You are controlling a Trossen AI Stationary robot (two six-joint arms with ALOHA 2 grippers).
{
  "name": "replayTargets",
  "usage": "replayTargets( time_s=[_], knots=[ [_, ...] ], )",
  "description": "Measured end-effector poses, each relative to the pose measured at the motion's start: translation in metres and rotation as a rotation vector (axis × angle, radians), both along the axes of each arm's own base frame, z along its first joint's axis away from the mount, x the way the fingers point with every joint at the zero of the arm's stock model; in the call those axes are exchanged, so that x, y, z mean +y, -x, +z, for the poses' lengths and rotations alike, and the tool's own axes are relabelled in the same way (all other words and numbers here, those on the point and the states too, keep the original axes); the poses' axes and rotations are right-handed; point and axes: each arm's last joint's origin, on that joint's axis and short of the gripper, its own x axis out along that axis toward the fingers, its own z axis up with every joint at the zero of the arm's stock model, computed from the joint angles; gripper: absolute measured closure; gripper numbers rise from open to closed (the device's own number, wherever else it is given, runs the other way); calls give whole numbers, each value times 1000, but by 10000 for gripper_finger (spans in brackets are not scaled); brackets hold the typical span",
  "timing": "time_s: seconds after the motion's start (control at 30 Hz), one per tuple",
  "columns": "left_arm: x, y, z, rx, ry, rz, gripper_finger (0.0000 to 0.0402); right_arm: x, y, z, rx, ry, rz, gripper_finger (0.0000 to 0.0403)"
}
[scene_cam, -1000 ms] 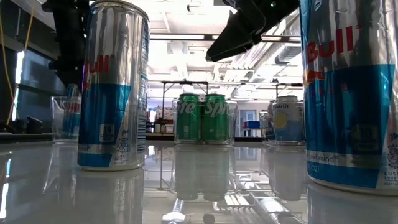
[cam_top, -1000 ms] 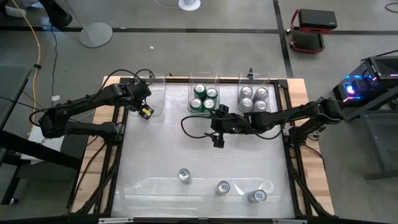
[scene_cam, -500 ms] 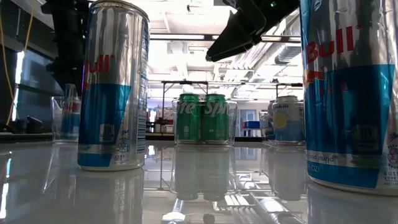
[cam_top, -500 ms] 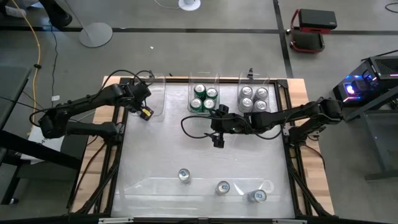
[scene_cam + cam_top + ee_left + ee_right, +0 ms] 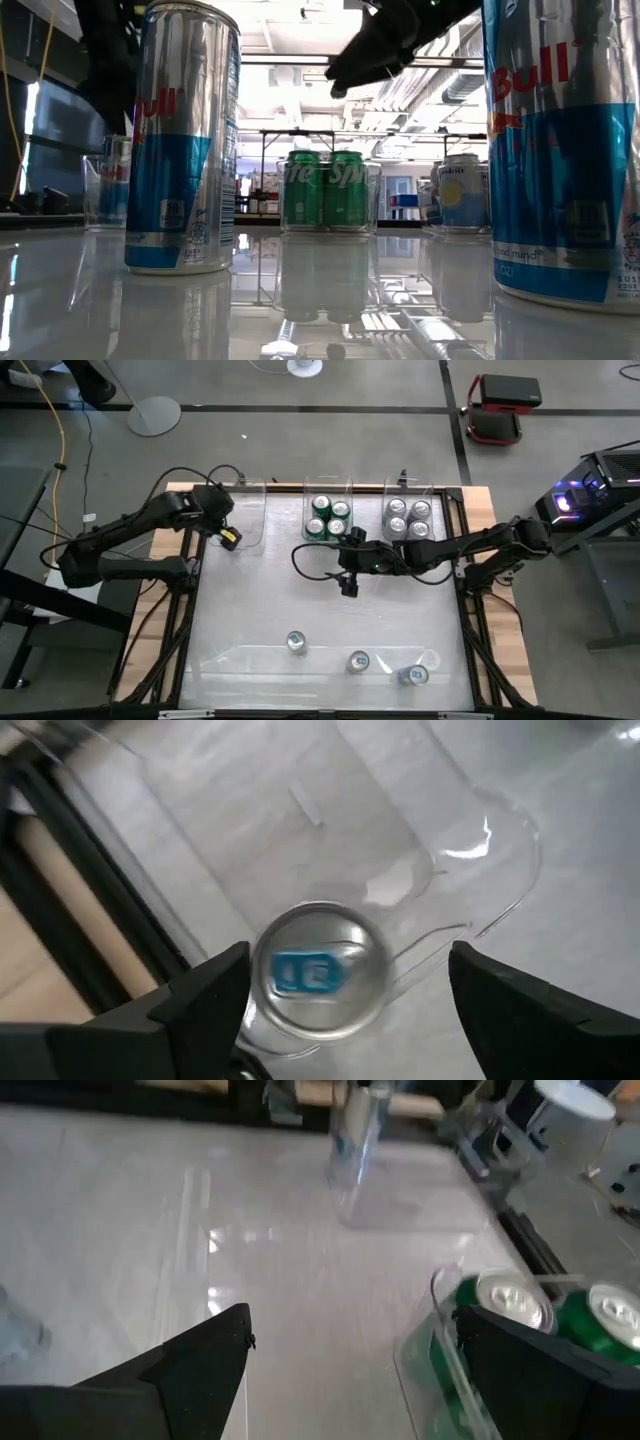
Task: Sort soda cans
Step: Put the top left blue can into the left transparent bin, then put the left blue can into the left transparent bin
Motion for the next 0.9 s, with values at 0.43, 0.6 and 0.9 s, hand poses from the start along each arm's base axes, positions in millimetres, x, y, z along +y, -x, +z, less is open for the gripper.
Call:
replayTargets(
  time_s=[0.43,0.6,0.9],
  knots=[
    [-30,33,48,-215,-181,-45,86,22,-18,20,-319,-309,242,59],
    [-47,42,48,-280,-200,-92,87,54,-36,10,-420,-350,255,59],
    [-67,38,50,-352,-252,-124,87,120,-65,14,-220,-219,259,59]
  ],
)
